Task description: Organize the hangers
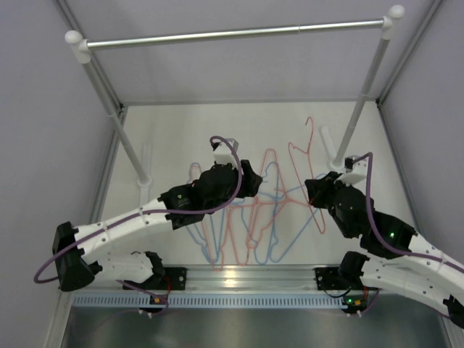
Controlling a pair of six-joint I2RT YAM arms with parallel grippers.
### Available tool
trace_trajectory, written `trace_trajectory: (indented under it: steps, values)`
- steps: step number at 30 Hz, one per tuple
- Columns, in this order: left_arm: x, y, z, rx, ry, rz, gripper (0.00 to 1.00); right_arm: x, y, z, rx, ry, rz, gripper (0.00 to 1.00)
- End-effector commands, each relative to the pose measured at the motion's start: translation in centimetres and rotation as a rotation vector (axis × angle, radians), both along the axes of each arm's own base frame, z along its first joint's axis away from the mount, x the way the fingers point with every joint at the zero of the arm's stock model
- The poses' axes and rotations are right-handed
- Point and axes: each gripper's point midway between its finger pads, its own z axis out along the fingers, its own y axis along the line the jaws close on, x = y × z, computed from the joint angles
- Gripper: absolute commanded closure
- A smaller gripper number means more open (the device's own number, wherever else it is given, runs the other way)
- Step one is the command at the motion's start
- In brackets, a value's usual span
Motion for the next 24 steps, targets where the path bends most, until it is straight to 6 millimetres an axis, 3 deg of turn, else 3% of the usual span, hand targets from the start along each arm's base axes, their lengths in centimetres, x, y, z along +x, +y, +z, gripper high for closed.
trace_trajectory:
  steps: [1,2,5,13,24]
  values:
    - [-0.7,1.9,1.3,-0.032,-0.039,0.015,0.41,-0.3,-0.5,4.6,-0.105,-0.095,0.064,1.0]
    - [-1.1,2.8,1.9,-0.046,-0.048,0.019,0.42,-0.2,-0.8,6.5,-0.087,-0.119,0.057,1.0]
    - [-1.5,4.1,2.3,-0.049,-0.06,0.034,0.42,0.0,-1.2,9.0,-0.088,-0.158,0.044,1.0]
    - [-2.4,6.8,3.7,-0.057,-0.085,0.055,0.44,-0.1,-1.8,13.2,-0.065,-0.22,0.036,1.0]
    - [-2.5,7.1,3.7,-0.039,-0.094,0.05,0.45,-1.1,-3.1,22.2,0.014,-0.363,0.053,1.0]
